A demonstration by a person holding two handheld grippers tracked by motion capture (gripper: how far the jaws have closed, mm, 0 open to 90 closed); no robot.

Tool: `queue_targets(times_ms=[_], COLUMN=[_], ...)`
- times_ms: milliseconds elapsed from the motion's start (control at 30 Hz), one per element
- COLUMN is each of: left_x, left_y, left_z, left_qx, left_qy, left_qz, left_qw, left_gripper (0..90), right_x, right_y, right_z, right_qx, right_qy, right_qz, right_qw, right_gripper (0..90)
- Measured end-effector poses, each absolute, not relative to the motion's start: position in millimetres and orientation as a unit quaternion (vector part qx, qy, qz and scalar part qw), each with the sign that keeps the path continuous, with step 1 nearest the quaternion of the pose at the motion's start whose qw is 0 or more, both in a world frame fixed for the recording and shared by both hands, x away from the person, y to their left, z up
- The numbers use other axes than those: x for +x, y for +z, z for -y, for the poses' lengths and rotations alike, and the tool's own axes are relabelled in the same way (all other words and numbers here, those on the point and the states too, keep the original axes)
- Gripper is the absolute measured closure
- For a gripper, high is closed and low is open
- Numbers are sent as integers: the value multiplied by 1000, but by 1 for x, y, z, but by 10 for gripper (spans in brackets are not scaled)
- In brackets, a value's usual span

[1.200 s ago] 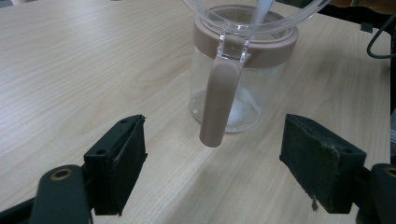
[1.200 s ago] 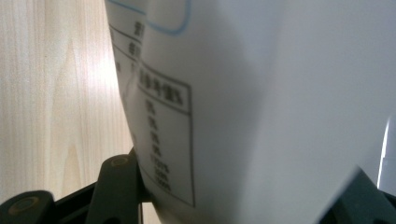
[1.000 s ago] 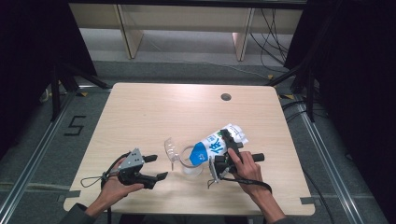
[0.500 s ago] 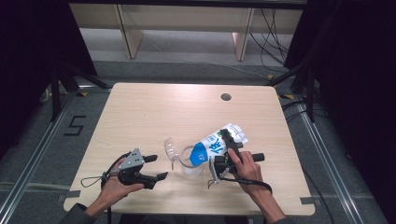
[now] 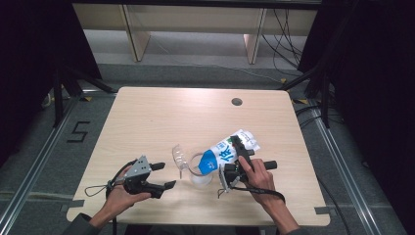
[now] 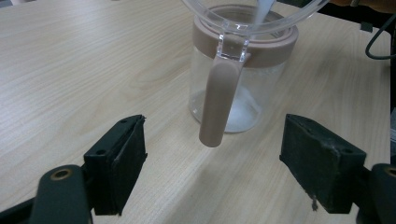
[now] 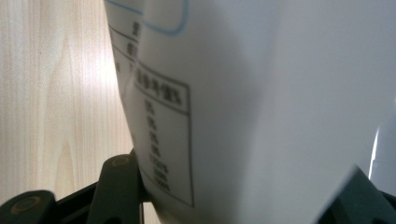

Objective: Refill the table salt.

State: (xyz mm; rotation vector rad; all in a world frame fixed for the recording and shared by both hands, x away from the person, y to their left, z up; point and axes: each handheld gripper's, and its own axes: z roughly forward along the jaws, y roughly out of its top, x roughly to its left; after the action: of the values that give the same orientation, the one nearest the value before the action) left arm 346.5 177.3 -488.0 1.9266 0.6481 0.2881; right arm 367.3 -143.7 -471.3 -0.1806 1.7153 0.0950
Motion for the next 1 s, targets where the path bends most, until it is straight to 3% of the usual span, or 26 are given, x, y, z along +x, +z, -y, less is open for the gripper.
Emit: queue_targets(times_ms=[1000], left_x=[346], left_y=[-488], left_z=[-177], left_qx=[802], left_qy=[117], left_qz=[-275], left_qw=[518], left_gripper=[217], right_x=[366], right_y=[-471], right_z=[144], right_qx=[-84], right_qy=[34], right_qz=[-750], right_qw=[655], right_gripper=[482])
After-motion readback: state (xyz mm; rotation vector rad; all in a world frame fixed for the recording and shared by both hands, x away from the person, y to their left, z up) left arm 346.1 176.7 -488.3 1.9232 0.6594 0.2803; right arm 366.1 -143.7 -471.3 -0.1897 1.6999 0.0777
